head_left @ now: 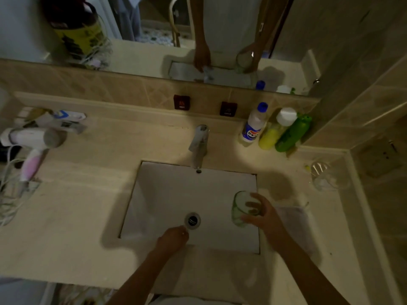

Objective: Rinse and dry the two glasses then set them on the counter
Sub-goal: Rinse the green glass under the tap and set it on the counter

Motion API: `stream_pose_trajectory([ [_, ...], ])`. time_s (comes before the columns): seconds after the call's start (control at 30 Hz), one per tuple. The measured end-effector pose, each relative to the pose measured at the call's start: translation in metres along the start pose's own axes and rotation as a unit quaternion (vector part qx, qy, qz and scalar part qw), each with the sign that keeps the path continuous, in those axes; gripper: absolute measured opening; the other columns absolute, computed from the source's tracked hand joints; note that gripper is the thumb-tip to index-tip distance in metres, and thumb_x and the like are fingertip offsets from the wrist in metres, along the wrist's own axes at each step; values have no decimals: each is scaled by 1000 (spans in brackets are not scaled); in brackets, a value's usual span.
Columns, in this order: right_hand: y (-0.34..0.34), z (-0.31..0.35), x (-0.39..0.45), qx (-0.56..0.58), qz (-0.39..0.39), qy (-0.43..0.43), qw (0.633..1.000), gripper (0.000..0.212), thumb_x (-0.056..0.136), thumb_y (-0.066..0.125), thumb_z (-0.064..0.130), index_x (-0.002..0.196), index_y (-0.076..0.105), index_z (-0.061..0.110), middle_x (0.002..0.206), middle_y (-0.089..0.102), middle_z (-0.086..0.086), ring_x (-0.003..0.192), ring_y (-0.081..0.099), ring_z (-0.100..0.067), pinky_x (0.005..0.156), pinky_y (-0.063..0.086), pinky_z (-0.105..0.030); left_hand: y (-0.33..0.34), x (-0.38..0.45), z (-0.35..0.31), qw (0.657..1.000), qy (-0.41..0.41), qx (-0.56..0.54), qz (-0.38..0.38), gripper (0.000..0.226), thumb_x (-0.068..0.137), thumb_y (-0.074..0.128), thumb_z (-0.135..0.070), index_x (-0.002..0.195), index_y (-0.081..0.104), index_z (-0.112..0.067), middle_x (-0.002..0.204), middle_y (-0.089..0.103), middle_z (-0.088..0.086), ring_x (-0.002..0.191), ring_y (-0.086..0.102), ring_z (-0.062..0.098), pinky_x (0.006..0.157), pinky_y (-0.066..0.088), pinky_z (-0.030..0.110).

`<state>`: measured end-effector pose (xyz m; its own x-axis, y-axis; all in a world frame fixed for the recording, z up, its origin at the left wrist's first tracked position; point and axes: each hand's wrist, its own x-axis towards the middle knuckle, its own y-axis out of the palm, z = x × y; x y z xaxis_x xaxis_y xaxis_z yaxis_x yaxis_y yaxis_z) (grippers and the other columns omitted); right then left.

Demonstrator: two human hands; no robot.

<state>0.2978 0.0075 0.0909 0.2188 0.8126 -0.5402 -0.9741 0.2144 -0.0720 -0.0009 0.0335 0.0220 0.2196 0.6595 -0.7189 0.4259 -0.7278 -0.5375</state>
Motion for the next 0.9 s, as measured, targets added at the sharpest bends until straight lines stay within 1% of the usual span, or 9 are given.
stream_pose_trajectory([
  [0.13,46,3,-5,68,64,68,993,75,55,89,22,122,56,30,122,57,-15,104,64,-28,75,58,-40,-17,-12,-35,961,74,-265,-37,36,93,56,-32,122,70,-16,127,68,3,112,61,14,89,45,12],
  [0.23,75,3,0,114,64,72,989,68,69,85,8,126,53,26,127,52,-15,109,61,-30,74,58,-40,-19,-24,-49,918,102,-383,-29,30,92,60,-25,122,68,-25,125,71,1,116,66,21,100,53,32],
  [0.33,96,4,4,105,52,55,992,76,67,87,19,131,48,27,136,50,-1,117,57,-22,88,57,-47,-16,-33,-51,895,128,-427,-14,47,100,56,-4,145,52,-18,140,63,1,129,60,17,105,51,31],
  [0.43,112,12,5,95,61,67,991,94,54,90,43,134,43,29,136,50,6,118,57,-17,86,57,-41,-20,-33,-52,881,157,-446,13,60,95,62,2,147,46,-21,139,63,-2,123,62,8,94,53,22],
  [0.57,127,21,-2,135,84,84,984,47,87,56,52,130,56,31,130,61,1,119,58,-17,82,56,-39,-29,-22,-54,871,150,-467,-2,101,68,86,-20,149,27,-23,143,53,4,123,61,12,91,58,29],
  [0.63,128,24,-7,157,83,86,980,47,95,42,52,128,61,25,128,65,0,121,58,-19,84,56,-41,-34,-15,-51,871,121,-476,-19,118,52,92,-35,146,20,-26,140,50,-2,125,58,17,87,60,30],
  [0.73,122,24,-10,174,109,103,973,58,101,25,52,129,62,18,130,65,-2,123,58,-23,99,50,-50,-41,0,-42,859,90,-501,-56,111,46,93,-39,140,34,-27,138,54,0,122,60,19,84,62,33],
  [0.83,109,24,-8,144,139,117,973,66,102,17,52,126,64,13,127,67,-3,120,61,-23,104,44,-47,-52,13,-35,845,77,-527,-47,86,64,93,-15,135,46,-20,136,60,15,112,67,22,88,62,41],
  [0.9,100,30,1,49,141,97,984,63,103,18,50,121,67,15,120,71,-2,114,65,-20,100,46,-41,-57,18,-33,836,74,-544,-14,87,64,95,-10,136,47,-12,132,60,19,107,70,23,86,62,44],
])
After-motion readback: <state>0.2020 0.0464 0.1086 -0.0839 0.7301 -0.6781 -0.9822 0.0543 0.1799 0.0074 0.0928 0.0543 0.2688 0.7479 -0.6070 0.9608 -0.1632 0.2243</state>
